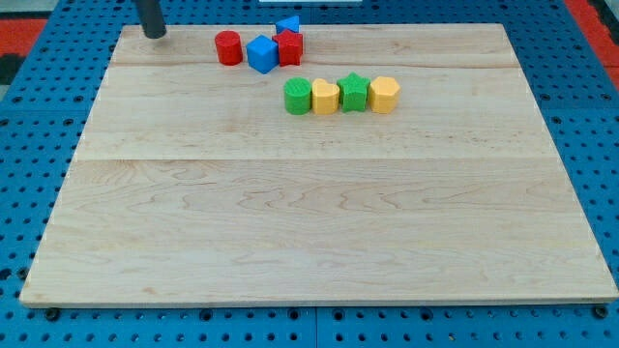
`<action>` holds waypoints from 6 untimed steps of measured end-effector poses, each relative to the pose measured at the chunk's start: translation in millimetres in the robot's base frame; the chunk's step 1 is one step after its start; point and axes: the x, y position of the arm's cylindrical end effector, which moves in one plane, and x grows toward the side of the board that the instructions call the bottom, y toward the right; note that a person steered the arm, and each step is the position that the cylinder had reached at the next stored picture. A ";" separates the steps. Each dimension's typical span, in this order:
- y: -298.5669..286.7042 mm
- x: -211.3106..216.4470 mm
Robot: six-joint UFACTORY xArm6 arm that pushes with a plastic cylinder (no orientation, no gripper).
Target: Move your arm away from the top left corner of the board
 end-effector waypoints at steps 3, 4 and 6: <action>17.9 31.0; 18.6 31.0; 72.4 66.6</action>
